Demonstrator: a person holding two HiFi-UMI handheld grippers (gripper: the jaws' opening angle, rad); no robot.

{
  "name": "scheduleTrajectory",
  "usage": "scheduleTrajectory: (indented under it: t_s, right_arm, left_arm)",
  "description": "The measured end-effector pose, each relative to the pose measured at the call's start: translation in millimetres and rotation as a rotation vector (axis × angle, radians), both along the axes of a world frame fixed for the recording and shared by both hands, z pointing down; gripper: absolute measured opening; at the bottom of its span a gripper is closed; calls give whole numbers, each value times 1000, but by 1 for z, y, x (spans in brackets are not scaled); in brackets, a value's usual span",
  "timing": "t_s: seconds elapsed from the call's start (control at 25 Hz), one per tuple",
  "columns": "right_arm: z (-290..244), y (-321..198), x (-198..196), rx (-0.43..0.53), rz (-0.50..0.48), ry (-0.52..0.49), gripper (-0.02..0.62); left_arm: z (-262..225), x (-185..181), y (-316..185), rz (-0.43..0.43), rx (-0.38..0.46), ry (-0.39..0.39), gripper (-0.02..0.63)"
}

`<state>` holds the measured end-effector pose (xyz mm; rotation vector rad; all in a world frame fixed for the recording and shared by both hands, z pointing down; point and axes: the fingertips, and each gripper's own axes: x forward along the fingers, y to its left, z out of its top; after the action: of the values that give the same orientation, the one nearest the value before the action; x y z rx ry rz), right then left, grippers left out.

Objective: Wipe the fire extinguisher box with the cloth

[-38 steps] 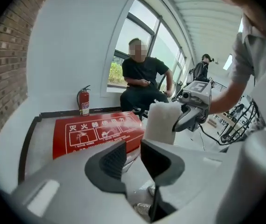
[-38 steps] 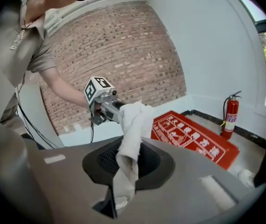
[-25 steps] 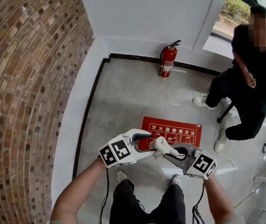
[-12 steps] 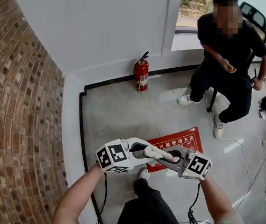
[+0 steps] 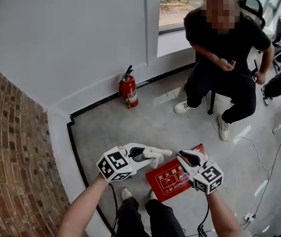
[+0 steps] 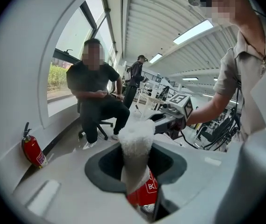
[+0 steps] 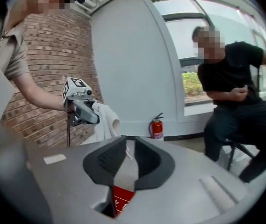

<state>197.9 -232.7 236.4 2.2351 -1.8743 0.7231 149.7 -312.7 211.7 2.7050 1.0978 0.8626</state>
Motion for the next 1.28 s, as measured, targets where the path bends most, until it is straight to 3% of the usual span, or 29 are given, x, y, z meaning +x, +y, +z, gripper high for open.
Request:
scheduleTrajectory:
  t_s: [0.04, 0.28, 0.4, 0.6, 0.8, 1.0, 1.12, 1.28]
  right_arm:
    - [6, 5, 10, -18, 56, -4, 25]
    - [41, 35, 51, -150, 341, -50, 25]
    - [42, 44, 80, -159, 484, -42, 25]
    - [58, 71, 75, -161, 643, -91, 25]
    - [93, 94, 77, -129, 745, -153, 25]
    - [116, 121, 59, -144, 757, -204, 25]
    - [119, 134, 53, -139, 762, -227, 25]
    - [119, 122, 51, -136, 724, -238, 25]
  left_arm:
    - [8, 11, -4, 15, 4, -5, 123]
    - [74, 84, -3, 137, -30, -41, 123]
    - [103, 128, 1, 179, -32, -31, 123]
    - [161, 154, 54, 305, -16, -84, 123]
    - [218, 190, 123, 364, -62, -117, 123]
    - [247, 184, 175, 507, -136, -172, 123]
    - [251, 160, 171, 589, -159, -225, 119]
    - [258, 111, 145, 683, -118, -299, 115]
